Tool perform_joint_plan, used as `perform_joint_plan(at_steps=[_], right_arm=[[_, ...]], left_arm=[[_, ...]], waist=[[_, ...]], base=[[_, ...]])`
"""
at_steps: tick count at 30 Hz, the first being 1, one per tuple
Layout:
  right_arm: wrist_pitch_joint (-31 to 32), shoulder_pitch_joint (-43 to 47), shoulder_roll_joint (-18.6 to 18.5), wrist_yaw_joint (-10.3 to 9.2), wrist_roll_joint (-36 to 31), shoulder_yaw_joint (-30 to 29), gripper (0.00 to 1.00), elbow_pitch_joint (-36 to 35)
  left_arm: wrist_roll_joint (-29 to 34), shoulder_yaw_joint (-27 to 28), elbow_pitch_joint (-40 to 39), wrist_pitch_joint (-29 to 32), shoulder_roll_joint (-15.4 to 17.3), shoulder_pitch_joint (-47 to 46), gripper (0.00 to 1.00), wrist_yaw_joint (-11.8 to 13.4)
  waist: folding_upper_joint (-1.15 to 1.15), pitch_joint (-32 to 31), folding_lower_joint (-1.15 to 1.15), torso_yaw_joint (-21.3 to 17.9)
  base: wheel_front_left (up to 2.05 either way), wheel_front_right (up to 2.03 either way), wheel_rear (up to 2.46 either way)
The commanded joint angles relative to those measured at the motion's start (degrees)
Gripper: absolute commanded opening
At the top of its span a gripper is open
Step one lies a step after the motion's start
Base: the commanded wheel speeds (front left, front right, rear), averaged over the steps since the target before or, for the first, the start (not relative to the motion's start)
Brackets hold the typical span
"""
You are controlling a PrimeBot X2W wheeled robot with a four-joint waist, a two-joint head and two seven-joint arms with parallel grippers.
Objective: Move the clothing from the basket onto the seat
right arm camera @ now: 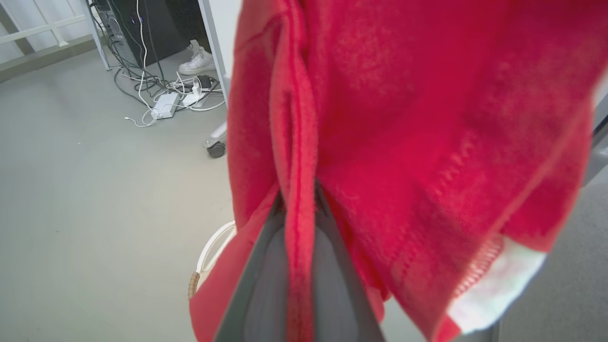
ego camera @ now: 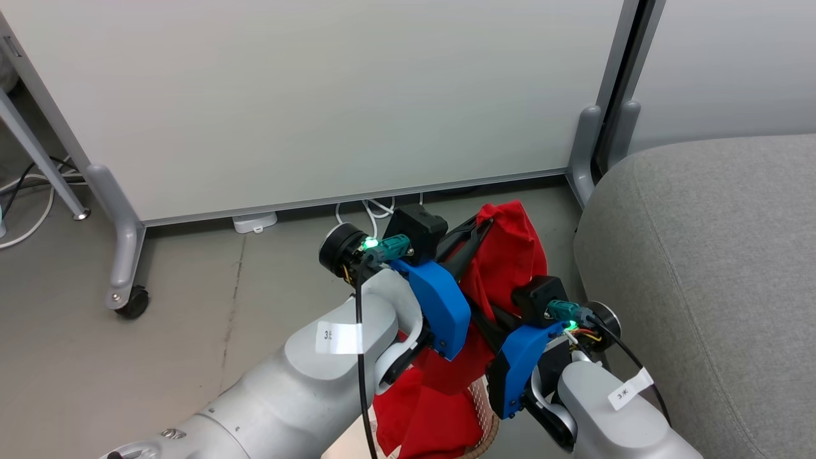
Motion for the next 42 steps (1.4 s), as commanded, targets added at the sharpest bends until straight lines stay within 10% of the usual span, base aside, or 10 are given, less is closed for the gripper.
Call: perform_joint_plan(at_steps=[1,12,14,15,16,42], right_arm=[[-0.3,-0.9,-0.2,0.01,0.7,0.3,0.00,0.4],[-1.5,-1.5,-0.2,0.01,2.3,1.5,0.00,1.5],[-1.8,-1.7,-0.2,0.01,2.4,1.5,0.00,1.9],[-1.9,-1.8,-0.2,0.01,2.4,1.5,0.00,2.0],[-2.0,-1.9,-0.2,0.01,2.4,1.4,0.00,2.1],[-4.6,-2.7,-0.1,0.01,0.7,-2.1,0.00,3.2]], left_arm=[[-0.4,-0.1,0.2,-0.4,0.0,-0.6,0.00,0.3],[-0.4,-0.3,0.7,-0.5,0.0,-1.0,0.00,0.1],[-0.6,-0.3,0.9,-0.5,0.0,-0.8,0.36,0.2],[-0.7,-0.3,0.9,-0.5,0.0,-0.8,0.85,0.4],[-0.7,-0.2,0.9,-0.6,0.0,-0.9,1.00,0.5],[20.9,26.9,-15.4,-0.8,9.1,22.0,1.00,0.6]], waist=[[0.00,-0.1,0.00,-0.1],[0.00,0.0,0.00,-0.3],[0.00,0.0,0.00,-0.4],[0.00,0.0,0.00,-0.4],[0.00,0.0,0.00,-0.4],[0.00,0.8,0.00,0.2]], base=[[0.00,0.00,0.00],[0.00,0.00,0.00],[0.00,0.00,0.00],[0.00,0.00,0.00],[0.00,0.00,0.00],[0.00,0.00,0.00]])
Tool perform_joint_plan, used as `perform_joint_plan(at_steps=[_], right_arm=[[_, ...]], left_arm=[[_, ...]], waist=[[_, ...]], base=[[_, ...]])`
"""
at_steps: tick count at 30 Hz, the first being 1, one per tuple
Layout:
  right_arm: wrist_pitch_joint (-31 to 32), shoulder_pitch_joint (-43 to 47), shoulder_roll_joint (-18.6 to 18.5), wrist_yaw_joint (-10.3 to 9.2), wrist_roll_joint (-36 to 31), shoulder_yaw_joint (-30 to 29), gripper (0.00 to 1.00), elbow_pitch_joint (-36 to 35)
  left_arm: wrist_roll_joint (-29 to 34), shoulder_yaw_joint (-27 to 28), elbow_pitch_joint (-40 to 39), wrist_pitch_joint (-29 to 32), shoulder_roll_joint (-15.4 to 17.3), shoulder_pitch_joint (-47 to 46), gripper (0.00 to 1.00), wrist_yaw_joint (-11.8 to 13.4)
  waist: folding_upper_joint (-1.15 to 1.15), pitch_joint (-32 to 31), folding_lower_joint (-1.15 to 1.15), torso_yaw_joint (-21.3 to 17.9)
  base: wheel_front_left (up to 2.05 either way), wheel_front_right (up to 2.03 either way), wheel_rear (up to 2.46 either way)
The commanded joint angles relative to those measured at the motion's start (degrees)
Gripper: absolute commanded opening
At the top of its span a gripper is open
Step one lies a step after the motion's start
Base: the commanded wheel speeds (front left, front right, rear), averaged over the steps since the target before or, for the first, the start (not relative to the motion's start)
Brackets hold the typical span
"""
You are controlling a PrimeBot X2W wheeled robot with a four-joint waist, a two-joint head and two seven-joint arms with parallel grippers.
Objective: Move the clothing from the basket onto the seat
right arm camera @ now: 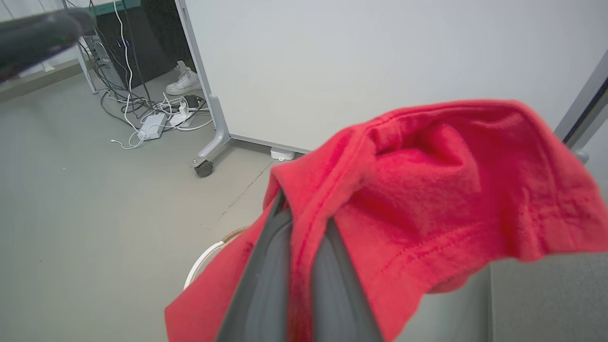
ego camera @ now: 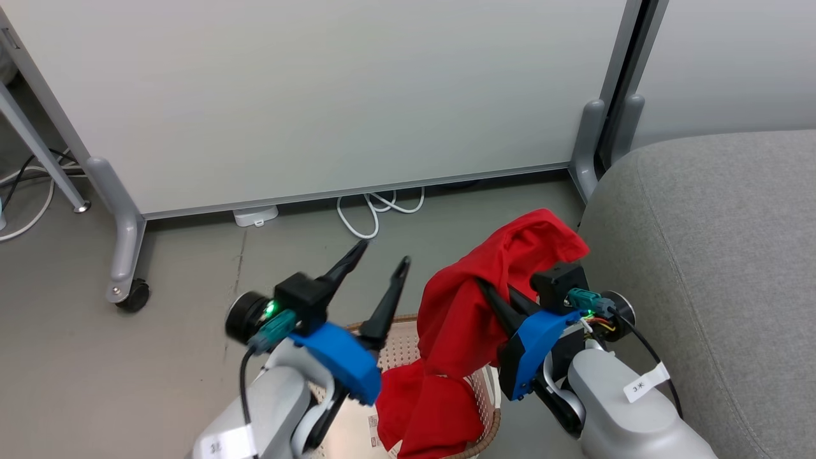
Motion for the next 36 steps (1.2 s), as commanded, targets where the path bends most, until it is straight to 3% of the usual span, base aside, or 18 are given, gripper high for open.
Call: perform_joint_plan(at_steps=[1,15,27,36], right_arm=[[-0.3,-0.6,-0.1,0.02,-0.3,-0.2,0.00,-0.2],[-0.8,0.7,-0.1,0.02,-1.5,-2.4,0.00,-0.3],[-0.8,1.2,-0.1,0.02,-2.2,-3.2,0.00,-0.2],[-0.8,1.4,-0.1,0.02,-1.9,-3.3,0.00,-0.7]], left_arm=[[0.9,1.5,-0.8,-0.3,0.5,1.8,1.00,0.2],[10.9,18.8,-7.7,-0.3,0.3,17.8,1.00,-2.7],[15.3,23.9,-7.1,-0.3,-2.4,20.5,1.00,-4.7],[16.5,25.8,-7.1,-0.3,-3.3,21.1,1.00,-5.1]], waist=[[0.00,0.0,0.00,0.0],[0.00,-0.4,0.00,0.0],[0.00,-0.5,0.00,-0.5],[0.00,-0.1,0.00,-2.9]], base=[[0.00,0.00,0.00],[0.00,0.00,0.00],[0.00,0.00,0.00],[0.00,0.00,0.00]])
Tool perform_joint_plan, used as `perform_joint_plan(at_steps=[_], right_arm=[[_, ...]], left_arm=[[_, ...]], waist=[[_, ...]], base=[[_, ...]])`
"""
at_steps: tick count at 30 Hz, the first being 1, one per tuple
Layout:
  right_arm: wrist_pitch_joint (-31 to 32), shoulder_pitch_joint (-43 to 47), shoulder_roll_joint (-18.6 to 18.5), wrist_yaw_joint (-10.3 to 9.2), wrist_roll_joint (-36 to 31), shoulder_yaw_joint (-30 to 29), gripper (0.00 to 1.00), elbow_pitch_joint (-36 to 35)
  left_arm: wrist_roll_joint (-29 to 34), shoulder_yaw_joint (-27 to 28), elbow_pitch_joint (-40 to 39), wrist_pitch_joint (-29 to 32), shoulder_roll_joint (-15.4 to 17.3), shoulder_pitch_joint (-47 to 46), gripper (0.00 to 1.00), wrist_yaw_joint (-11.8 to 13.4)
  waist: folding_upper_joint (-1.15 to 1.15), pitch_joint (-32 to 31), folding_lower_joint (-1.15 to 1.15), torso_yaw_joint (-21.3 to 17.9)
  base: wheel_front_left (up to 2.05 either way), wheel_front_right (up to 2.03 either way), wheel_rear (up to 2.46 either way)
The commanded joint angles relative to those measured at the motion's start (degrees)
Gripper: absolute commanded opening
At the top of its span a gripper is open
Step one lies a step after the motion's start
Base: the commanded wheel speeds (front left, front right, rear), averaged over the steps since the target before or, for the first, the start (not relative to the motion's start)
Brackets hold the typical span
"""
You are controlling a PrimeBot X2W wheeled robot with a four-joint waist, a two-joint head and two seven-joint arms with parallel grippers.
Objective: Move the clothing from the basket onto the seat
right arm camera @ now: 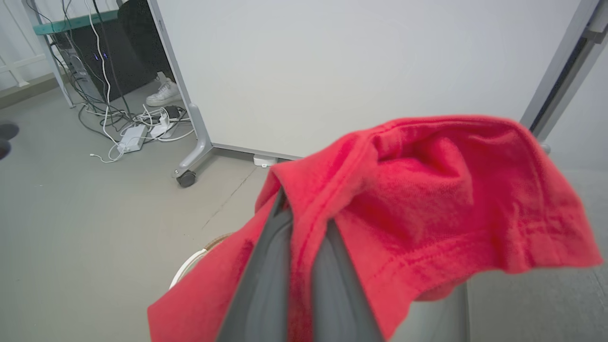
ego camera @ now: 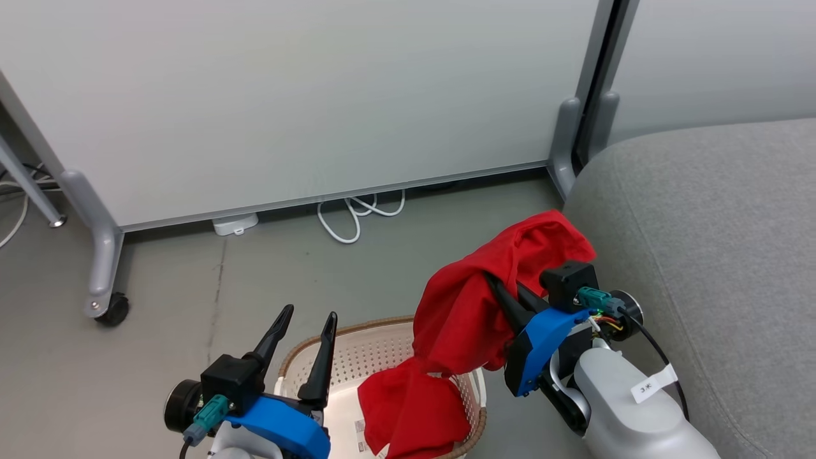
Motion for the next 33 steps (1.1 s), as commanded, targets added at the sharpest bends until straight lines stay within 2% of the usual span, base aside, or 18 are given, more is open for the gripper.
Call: perform_joint_plan(at_steps=[1,23,33], right_arm=[[-0.3,0.7,-0.1,0.01,0.1,-0.2,0.00,-0.2],[-0.4,-0.5,-0.1,0.01,-1.4,-2.3,0.00,-0.7],[-0.4,0.6,-0.1,0.01,-1.2,-3.1,0.00,-1.3]], left_arm=[[0.4,0.4,-0.2,-0.3,-0.1,0.4,1.00,-0.1],[0.0,0.2,-1.7,-0.3,-0.1,-1.2,1.00,-0.2],[0.1,0.0,-1.5,-0.3,0.3,-2.0,1.00,-0.2]], waist=[[0.00,0.2,0.00,-1.0],[0.00,2.4,0.00,-20.5],[0.00,3.6,0.00,-26.1]], base=[[0.00,0.00,0.00],[0.00,0.00,0.00],[0.00,0.00,0.00]])
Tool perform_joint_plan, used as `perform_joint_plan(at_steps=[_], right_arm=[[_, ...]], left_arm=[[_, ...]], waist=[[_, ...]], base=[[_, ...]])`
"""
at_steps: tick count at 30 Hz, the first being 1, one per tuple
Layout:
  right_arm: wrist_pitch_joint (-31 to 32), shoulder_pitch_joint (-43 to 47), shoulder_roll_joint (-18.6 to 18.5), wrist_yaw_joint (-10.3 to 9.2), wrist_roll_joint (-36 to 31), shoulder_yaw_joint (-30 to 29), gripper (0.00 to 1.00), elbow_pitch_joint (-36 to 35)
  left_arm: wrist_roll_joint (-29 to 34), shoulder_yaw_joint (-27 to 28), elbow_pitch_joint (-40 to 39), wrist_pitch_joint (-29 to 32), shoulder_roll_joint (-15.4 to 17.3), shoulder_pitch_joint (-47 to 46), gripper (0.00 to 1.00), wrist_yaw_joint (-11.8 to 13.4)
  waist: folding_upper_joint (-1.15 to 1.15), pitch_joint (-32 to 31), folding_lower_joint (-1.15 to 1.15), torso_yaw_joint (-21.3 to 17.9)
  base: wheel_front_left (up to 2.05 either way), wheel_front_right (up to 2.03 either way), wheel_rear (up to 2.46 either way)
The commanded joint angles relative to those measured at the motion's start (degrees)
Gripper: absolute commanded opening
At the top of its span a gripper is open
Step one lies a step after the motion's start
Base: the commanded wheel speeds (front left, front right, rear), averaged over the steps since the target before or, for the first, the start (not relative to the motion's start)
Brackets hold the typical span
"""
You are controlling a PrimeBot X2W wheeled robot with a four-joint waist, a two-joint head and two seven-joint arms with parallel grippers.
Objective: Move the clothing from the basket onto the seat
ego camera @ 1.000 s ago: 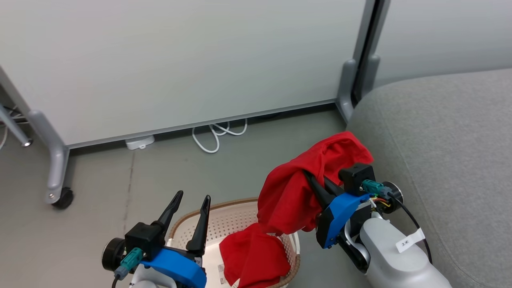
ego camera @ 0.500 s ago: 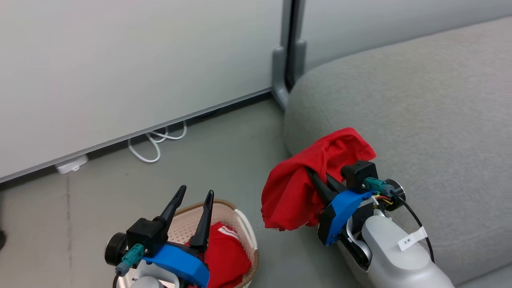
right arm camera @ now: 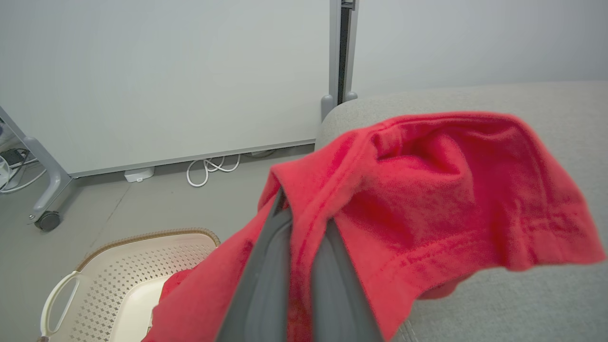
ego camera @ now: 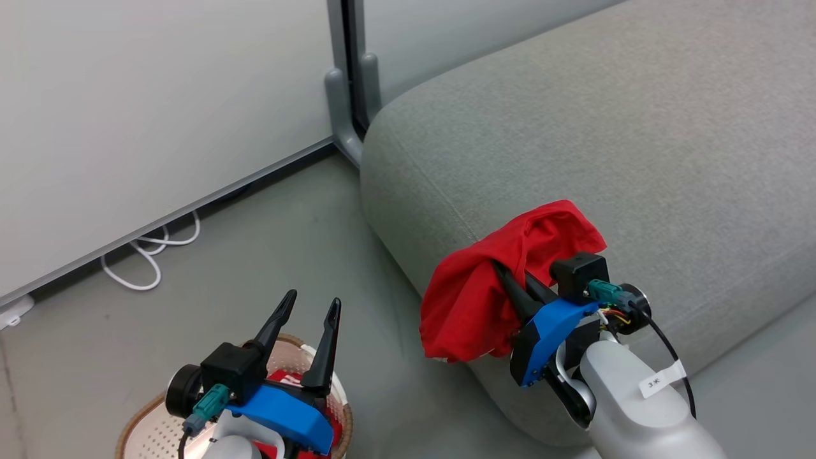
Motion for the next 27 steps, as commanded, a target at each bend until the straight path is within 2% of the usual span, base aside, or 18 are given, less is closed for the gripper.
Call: perform_joint_plan(at_steps=[1,12,22,27], right_arm=[[-0.3,0.7,-0.1,0.03,0.0,0.0,0.00,-0.4],[-0.3,1.3,-0.1,0.02,0.5,-0.7,0.00,-0.3],[-0.3,0.2,-0.1,0.02,0.3,-1.9,0.00,-0.7],[0.1,-3.5,-0.2,0.02,-1.9,-4.8,0.00,0.3]], left_arm=[[0.1,0.2,0.0,-0.3,0.3,-0.9,1.00,-0.1],[-0.2,-0.9,0.3,-0.3,0.3,-1.0,1.00,-0.1],[0.0,-1.3,-0.1,-0.3,0.7,-1.3,1.00,-0.1],[0.3,-1.6,-0.6,-0.3,1.1,-2.2,1.00,-0.1]], waist=[[0.00,0.5,0.00,-1.3],[0.00,0.5,0.00,-3.3],[0.00,1.6,0.00,-2.2],[0.00,3.5,0.00,-0.9]], base=[[0.00,0.00,0.00],[0.00,0.00,0.00],[0.00,0.00,0.00],[0.00,0.00,0.00]])
